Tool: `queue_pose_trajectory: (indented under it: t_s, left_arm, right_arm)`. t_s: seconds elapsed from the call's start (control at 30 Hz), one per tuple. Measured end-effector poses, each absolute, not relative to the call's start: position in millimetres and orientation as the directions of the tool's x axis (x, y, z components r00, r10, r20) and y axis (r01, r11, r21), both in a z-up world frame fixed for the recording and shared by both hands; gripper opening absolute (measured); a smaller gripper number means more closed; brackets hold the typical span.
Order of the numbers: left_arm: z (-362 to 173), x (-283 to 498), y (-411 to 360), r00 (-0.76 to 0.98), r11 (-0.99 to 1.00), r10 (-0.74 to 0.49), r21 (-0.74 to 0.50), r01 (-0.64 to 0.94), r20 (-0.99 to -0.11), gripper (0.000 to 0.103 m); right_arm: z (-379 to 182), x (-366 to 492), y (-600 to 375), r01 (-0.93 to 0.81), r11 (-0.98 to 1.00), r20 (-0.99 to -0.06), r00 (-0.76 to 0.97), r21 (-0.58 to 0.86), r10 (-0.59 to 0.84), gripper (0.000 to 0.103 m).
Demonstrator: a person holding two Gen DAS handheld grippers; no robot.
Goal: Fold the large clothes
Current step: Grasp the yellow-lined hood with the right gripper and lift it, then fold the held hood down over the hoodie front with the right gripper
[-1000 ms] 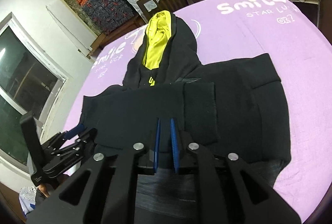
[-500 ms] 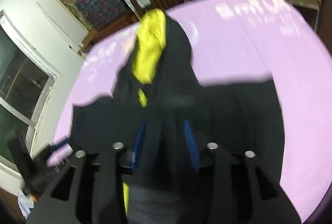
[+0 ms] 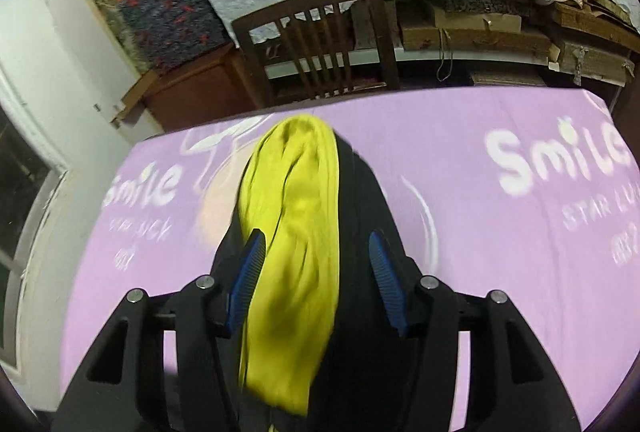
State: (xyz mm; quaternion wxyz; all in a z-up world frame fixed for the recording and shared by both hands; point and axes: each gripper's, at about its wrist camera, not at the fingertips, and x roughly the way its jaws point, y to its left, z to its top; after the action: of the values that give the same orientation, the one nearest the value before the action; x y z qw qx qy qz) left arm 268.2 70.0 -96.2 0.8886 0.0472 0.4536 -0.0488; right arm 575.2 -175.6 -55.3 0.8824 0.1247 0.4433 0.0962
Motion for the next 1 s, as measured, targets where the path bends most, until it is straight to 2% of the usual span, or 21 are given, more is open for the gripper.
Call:
queue_pose_trajectory:
  t_s: [0.3,0.33,0.37,0.47,0.7,1.0]
  left_arm:
    - [-96,270,70,0.581,0.991,-0.056,0.028,0.134,-0.812,0.095]
    - [-96,270,70,0.582,0.991,-0.061,0.022,0.135,-0.811,0.095]
    - [-96,270,71,0.582,0.991,-0.065,0.017,0.135,-0.81,0.095]
    - [-95,270,72,0.585,0.991,-0.078,0.003,0.137,-0.808,0.094]
    - [-91,268,75,0.599,0.991,-0.095,-0.019,0.132,-0.795,0.093]
    - [-70,248,76,0.673,0.992,-0.09,-0.002,0.129,-0.734,0.093]
  right_arm:
    - [-113,657,-162,-0.003,0.969,-0.802,0.561,0.246,0.205,0.053]
    - [-113,659,-162,-0.006,0.969,-0.797,0.567,0.248,0.207,0.045]
    - [-110,660,-163,-0.018,0.968,-0.794,0.568,0.251,0.216,0.019]
    - [-86,649,-161,-0.062,0.965,-0.754,0.612,0.256,0.239,0.013]
    - [-15,589,-159,-0.159,0.957,-0.676,0.681,0.242,0.284,0.012]
    - [46,458,-158,-0.272,0.949,-0.607,0.732,0.159,0.311,0.012]
